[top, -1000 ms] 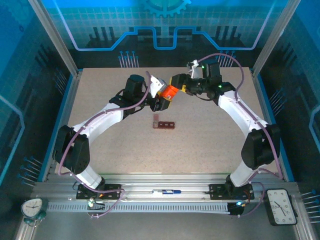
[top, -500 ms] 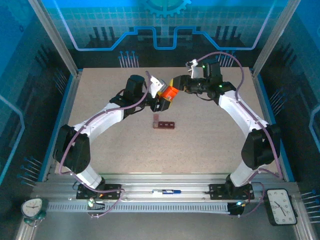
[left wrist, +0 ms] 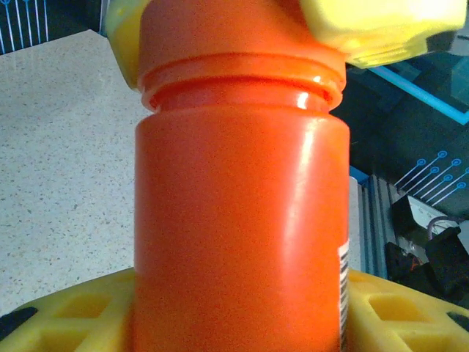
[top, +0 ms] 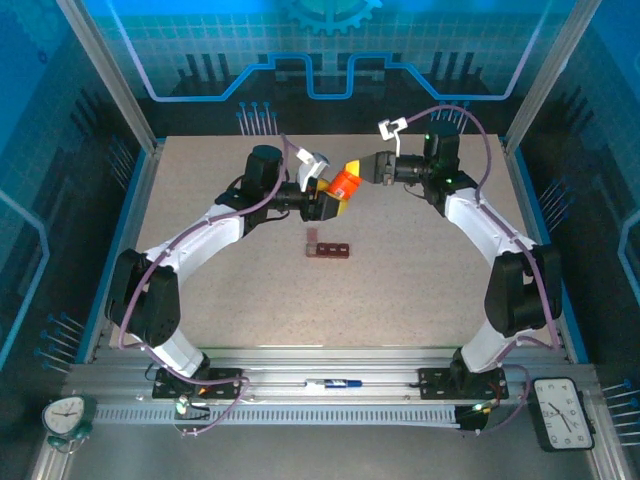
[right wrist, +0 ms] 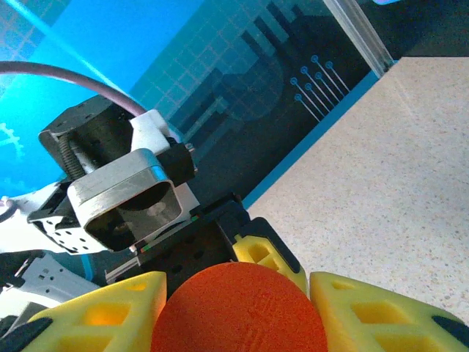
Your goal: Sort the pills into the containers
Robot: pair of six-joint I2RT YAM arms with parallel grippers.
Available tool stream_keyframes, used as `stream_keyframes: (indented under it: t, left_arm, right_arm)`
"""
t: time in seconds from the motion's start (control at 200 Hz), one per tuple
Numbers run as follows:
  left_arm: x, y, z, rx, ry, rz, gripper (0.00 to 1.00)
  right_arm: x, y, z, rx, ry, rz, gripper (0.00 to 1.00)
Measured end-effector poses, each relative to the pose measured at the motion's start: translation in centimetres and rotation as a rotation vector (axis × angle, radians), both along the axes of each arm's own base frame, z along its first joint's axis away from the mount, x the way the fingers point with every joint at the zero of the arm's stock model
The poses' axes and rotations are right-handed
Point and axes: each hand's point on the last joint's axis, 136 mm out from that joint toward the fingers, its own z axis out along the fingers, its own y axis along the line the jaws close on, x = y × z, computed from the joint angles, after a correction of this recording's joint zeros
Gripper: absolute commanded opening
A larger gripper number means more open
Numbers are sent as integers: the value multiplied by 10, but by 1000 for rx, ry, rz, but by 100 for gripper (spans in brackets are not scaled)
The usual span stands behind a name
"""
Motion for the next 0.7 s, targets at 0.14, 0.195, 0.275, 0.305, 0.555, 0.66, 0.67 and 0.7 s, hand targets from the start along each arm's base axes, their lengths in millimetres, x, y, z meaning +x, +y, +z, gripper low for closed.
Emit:
stream_keyframes:
  t: [0.14,0.195,0.275,0.305,0.555,0.66,0.67,0.7]
  left_arm:
    - [-1,0,0,-3,4,-5,20]
    - [-1,0,0,-3,6,-5,19]
    - [-1,0,-1,0,12,-5,18]
    - [-2,0,-2,0,14,-6,18]
    - [-2,2,-4,3,28,-8,18]
    - [0,5,-3,1,28,-2,18]
    - [0,5,-3,1,28,-1,18]
    - [1,6,-3,2,30,0,18]
  right_arm:
    - [0,0,0,11,2,2,39]
    - [0,0,-2,4,5,-3,38]
    - [-1,-2,-6,-25,9,-22,38]
    - [-1,-2,-6,-37,8,-28,38]
    - [3,-12,1,-177,-99,-121,38]
    - [4,-16,-4,-215,-115,-143,39]
    - [4,-16,-4,-216,-115,-145,39]
    - [4,-16,-5,-222,-115,-148,39]
